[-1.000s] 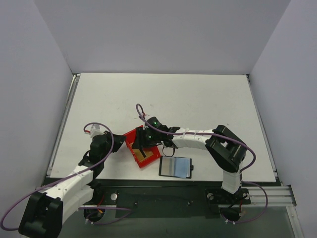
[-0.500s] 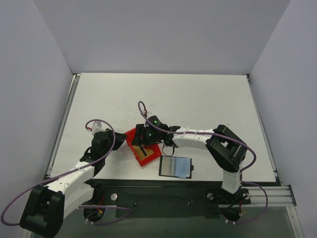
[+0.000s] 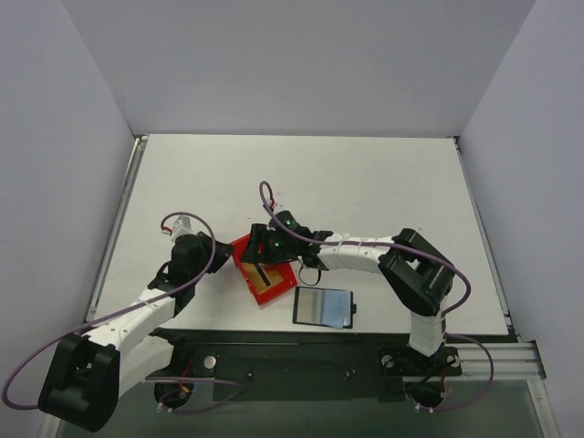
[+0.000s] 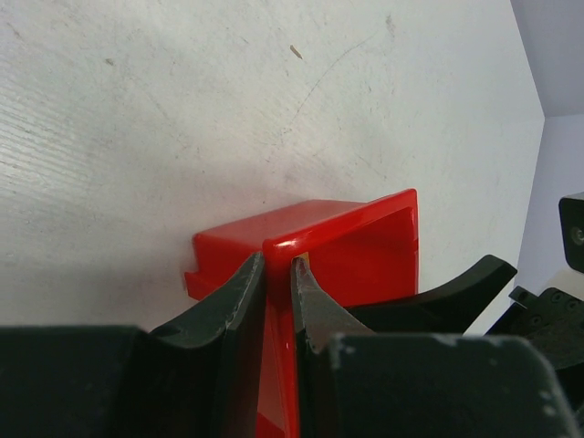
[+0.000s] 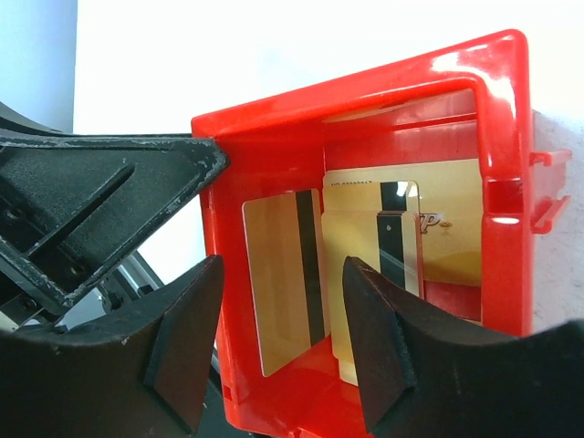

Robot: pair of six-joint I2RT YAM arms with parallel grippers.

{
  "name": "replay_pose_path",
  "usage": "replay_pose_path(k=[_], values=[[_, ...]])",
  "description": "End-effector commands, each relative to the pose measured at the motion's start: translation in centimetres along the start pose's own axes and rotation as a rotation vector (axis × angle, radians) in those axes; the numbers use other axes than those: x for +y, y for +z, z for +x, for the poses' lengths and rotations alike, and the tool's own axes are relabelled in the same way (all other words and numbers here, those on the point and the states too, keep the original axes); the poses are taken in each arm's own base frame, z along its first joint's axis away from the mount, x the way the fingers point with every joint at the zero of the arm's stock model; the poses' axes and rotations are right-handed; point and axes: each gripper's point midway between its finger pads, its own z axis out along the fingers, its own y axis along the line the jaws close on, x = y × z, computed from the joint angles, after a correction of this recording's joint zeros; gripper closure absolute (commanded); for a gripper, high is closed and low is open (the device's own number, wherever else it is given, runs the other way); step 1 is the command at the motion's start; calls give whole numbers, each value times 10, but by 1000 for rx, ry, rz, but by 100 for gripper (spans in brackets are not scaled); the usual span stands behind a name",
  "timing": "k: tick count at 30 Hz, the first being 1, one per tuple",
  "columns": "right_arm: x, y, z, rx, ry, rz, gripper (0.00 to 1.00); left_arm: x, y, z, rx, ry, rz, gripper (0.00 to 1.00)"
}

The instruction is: Put the credit cards into the card holder

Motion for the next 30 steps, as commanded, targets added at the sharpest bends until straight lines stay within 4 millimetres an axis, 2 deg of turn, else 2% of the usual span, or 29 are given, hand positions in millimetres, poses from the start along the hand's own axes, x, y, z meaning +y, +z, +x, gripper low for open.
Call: replay_pose_path(k=[1, 6, 11, 17, 20, 25, 30], values=[[-25, 9, 30, 88, 10, 70, 49, -9, 1, -2, 30, 84, -3, 100], [-26, 11, 30, 94, 3, 93, 49, -10, 4, -1, 43, 94, -8, 100], [-34, 13, 38, 122, -25, 154, 49, -10, 4, -1, 44, 97, -7, 100], [-40, 11, 36, 85, -11, 174, 49, -10, 2, -1, 46, 100, -8, 100], [-34, 8, 29, 38, 12, 146, 49, -8, 1, 0, 49, 102, -15, 100], [-37, 1, 22, -30, 49, 156, 50, -8, 1, 1, 51, 101, -15, 100], [-27, -8, 9, -106, 56, 139, 50, -9, 0, 0, 50, 102, -14, 100]])
